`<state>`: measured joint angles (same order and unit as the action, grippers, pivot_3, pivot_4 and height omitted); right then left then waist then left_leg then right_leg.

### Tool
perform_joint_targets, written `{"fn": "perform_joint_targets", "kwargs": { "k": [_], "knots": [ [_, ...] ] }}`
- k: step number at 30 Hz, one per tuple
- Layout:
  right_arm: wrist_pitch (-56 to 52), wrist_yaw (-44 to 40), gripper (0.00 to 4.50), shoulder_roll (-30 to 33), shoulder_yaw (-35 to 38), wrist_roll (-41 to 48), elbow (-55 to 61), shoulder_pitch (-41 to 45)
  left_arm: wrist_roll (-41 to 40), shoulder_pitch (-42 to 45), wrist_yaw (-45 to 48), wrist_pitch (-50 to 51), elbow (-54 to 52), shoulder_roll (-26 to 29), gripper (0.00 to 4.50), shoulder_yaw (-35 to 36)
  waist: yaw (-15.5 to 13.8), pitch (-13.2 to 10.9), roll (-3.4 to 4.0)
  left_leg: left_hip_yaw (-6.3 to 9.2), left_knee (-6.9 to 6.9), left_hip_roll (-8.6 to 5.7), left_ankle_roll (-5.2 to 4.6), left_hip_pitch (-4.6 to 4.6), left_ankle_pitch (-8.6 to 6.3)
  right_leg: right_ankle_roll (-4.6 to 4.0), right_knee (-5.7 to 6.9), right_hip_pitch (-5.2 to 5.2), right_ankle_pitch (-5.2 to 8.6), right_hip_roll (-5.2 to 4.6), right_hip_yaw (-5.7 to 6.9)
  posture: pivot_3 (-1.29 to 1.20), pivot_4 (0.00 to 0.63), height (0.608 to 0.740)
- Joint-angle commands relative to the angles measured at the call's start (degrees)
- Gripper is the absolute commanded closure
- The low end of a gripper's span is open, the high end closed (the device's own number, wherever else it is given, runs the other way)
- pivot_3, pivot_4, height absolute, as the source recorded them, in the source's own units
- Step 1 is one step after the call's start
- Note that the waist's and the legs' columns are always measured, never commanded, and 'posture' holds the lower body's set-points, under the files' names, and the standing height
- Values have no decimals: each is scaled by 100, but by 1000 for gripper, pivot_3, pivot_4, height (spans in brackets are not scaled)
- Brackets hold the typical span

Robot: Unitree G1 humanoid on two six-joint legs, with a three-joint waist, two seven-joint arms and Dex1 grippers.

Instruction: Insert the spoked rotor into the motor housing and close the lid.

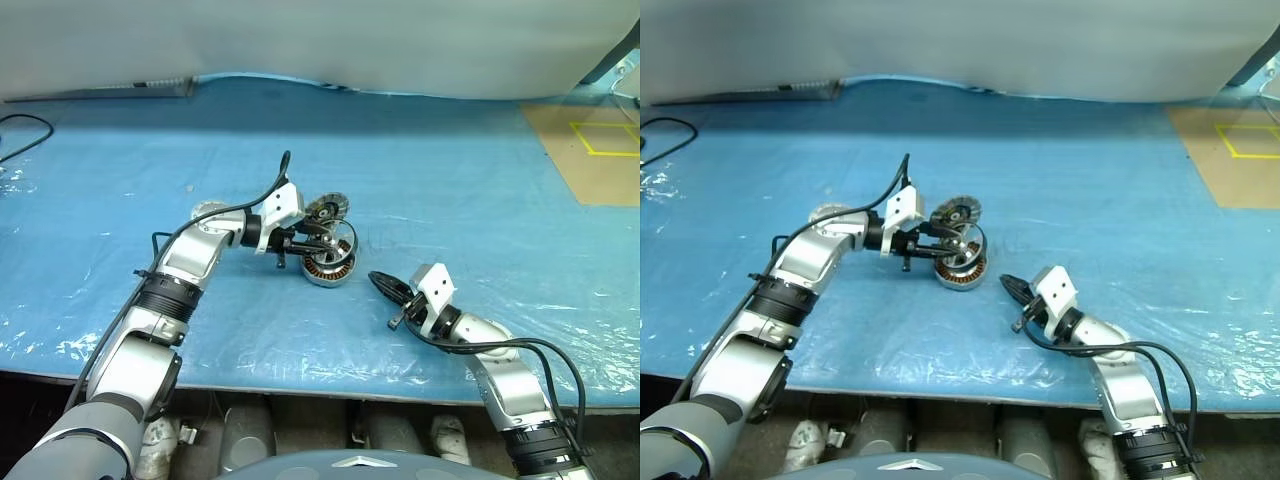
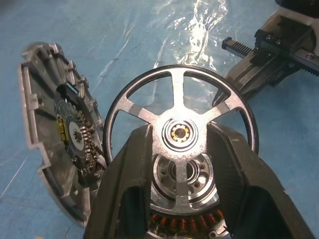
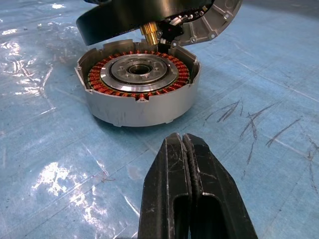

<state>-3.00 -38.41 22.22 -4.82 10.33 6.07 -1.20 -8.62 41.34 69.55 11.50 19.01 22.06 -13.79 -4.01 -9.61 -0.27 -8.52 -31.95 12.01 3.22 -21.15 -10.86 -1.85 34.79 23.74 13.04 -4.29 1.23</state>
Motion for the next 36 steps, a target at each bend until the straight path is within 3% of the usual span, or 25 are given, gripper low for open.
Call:
{"fn": "perform_joint_targets", "kwargs": {
  "k": [1,34,35,36],
  "knots": [
    [95,8,4500,-30,-9,12,65,59,43,112,3,-100,-76,52,3172,-19,0,0,0,0,-2,0,0,0,0,0,1,0,0,0,0,0,150,740],
    [95,7,4500,-35,-80,-103,-74,183,307,2,9,-32,125,123,3172,-176,2,0,0,1,-17,4,-1,0,0,-1,10,-1,0,1,-1,0,150,740],
    [96,8,4500,-35,-80,-104,-77,184,296,13,20,-24,131,114,2462,-174,2,0,0,1,-17,4,-1,0,0,-1,10,-1,0,1,-1,0,150,740],
    [97,9,4500,-35,-80,-106,-79,185,286,21,31,-23,132,104,2167,-172,2,0,0,1,-17,4,-1,0,0,-1,10,-1,0,1,-1,0,150,740]
  ]
}}
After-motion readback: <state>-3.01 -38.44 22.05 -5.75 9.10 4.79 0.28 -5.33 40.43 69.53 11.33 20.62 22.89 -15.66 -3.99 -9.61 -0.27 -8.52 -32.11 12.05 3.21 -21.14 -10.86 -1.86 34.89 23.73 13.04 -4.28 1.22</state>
